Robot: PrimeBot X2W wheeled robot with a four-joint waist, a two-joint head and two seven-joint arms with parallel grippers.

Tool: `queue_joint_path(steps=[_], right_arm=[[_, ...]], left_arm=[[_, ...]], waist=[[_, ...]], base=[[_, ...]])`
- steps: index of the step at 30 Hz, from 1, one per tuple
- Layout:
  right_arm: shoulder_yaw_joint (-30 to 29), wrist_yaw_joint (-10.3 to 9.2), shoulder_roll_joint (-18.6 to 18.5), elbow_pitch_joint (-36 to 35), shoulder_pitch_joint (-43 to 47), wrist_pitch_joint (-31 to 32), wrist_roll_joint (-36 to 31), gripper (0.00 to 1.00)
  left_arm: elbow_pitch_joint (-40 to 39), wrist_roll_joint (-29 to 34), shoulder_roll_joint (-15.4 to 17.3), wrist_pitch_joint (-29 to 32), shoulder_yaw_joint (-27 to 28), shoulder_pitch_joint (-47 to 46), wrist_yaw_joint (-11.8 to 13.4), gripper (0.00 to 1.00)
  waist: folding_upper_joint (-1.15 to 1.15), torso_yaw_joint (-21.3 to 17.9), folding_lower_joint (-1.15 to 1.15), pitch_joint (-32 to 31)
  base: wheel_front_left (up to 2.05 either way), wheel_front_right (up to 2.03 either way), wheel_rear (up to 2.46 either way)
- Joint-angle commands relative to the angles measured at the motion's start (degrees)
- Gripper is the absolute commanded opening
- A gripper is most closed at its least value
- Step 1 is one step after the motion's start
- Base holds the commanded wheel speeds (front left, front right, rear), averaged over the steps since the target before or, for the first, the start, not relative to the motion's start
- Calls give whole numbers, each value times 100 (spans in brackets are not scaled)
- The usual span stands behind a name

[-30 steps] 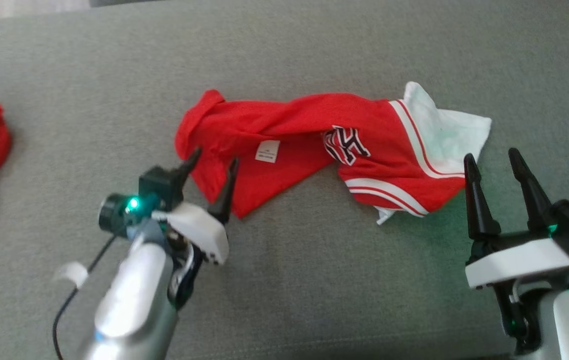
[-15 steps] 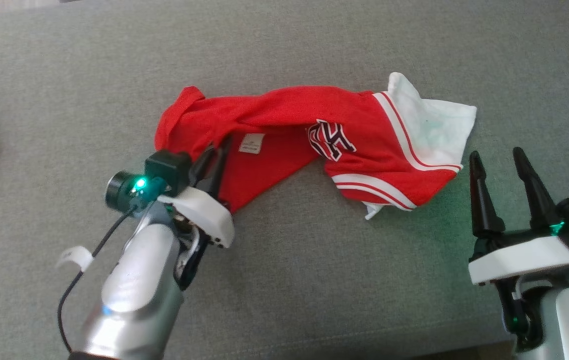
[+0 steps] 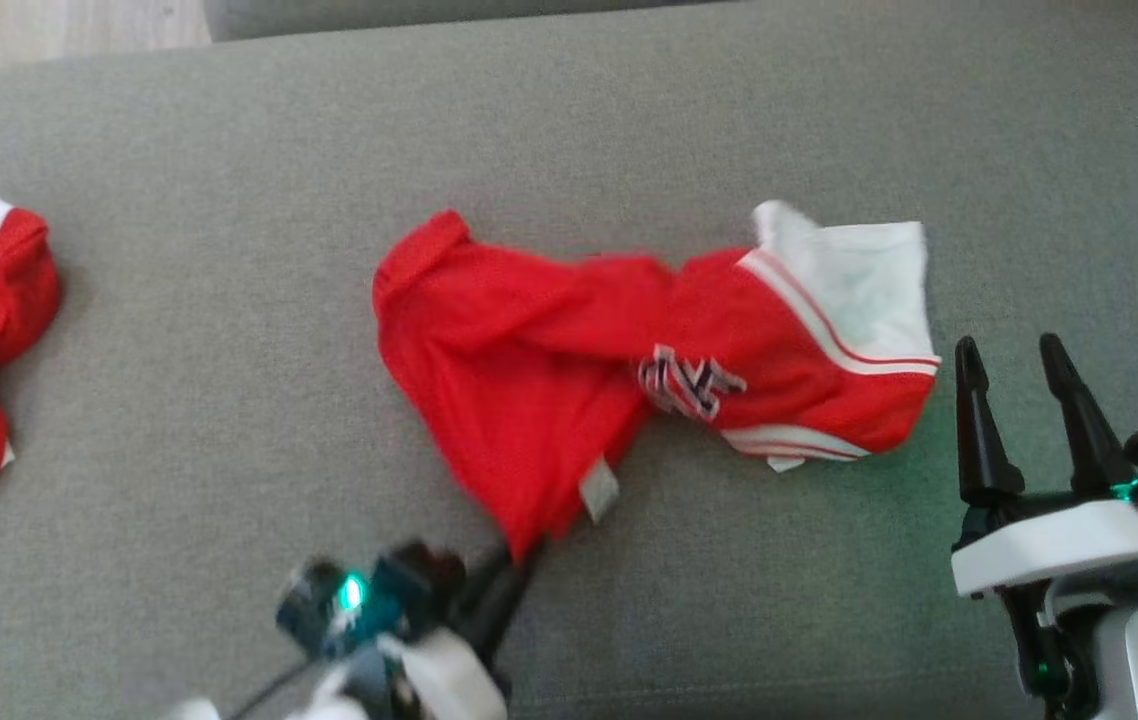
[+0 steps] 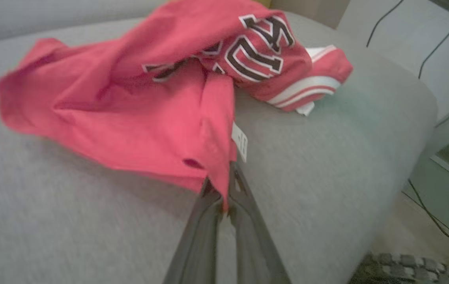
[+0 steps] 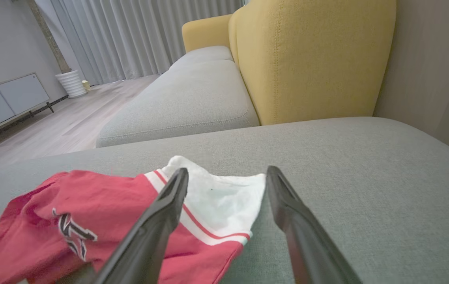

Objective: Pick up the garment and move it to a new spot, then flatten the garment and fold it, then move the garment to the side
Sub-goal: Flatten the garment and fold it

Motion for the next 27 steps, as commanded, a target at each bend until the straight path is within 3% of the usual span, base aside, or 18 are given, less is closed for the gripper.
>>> queue_joint_path(steps=[1,9,10,11,18,27], right_arm=[[97,-5,-24,-167,-24,16,42,100],[29,-5,-24,-178,104,87,103,100],[28,-5,-24,-185,104,94,108,100],[30,-5,-24,-191,102,102,108,100],[28,-5,-24,-328,63,134,-39,100],[-6,-5,-24,-537,49,208,-291,100]], left_arm=[[-351,-146,149,178,71,170,-19,0],[-522,-501,251,488,-14,714,7,0],[-471,-511,232,489,-5,696,29,88],[-429,-518,213,471,0,672,38,100],[-450,-560,18,-8,243,467,283,100],[-783,-313,-4,-605,965,-140,1027,100]], waist=[[0,32,0,-74],[0,60,0,-103],[0,59,0,-102],[0,54,0,-105],[0,40,0,-169],[0,110,0,-265]], base=[[0,0,0],[0,0,0],[0,0,0],[0,0,0],[0,0,0],[0,0,0]])
